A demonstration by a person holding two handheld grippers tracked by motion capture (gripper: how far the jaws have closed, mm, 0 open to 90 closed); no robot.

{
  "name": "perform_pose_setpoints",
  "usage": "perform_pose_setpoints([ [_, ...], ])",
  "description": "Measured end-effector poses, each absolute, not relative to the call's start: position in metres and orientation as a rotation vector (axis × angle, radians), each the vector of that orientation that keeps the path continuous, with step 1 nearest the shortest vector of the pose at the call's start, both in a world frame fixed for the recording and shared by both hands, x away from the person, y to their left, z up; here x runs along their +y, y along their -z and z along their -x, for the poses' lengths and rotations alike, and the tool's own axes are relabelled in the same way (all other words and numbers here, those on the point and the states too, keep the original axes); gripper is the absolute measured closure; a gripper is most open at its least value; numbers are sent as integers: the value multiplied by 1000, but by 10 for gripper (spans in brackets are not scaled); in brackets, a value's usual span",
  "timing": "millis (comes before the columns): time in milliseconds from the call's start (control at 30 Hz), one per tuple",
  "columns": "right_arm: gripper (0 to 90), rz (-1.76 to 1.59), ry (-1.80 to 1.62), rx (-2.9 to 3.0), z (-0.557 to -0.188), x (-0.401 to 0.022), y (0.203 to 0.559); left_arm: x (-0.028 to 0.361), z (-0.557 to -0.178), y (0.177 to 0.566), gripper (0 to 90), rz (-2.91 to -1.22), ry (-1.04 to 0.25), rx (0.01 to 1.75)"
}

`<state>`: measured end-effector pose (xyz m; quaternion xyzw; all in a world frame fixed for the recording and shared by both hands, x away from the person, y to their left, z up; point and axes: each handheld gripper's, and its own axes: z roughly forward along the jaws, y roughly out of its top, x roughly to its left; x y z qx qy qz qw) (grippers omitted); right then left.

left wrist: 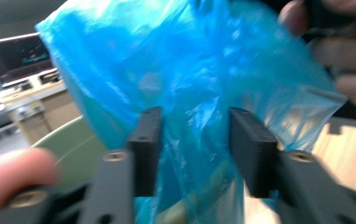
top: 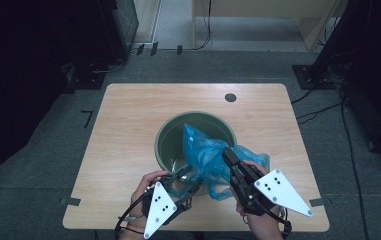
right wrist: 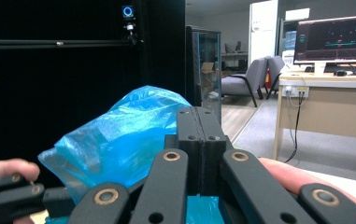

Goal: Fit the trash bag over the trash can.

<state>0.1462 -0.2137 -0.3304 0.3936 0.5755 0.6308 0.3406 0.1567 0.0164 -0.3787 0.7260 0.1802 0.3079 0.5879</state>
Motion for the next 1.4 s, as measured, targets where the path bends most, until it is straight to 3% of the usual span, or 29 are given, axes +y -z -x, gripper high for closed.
perform_pose_setpoints([
  [33, 900, -1026, -1637, 1491, -146, -216, 330, 21, -158, 377, 781, -1680, -694, 438],
  [100, 900, -1028, -1634, 1490, -146, -217, 330, 25, -160, 376, 818, -1670, -681, 446],
  [133, 900, -1040, -1631, 1478, -146, -221, 330, 29, -160, 375, 878, -1662, -678, 456],
  [200, 900, -1041, -1629, 1471, -147, -223, 329, 37, -162, 372, 891, -1650, -675, 468],
  [500, 900, -1093, -1613, 1443, -150, -241, 330, 89, -167, 374, 900, -1597, -666, 547],
  [733, 900, -1139, -1597, 1409, -155, -249, 330, 109, -169, 378, 900, -1608, -733, 574],
  [1133, 900, -1276, -1466, 1375, -174, -270, 355, 145, -174, 400, 898, -1665, -705, 636],
  [1400, 900, -1315, -1411, 1412, -194, -270, 371, 156, -195, 416, 888, -1729, -855, 829],
])
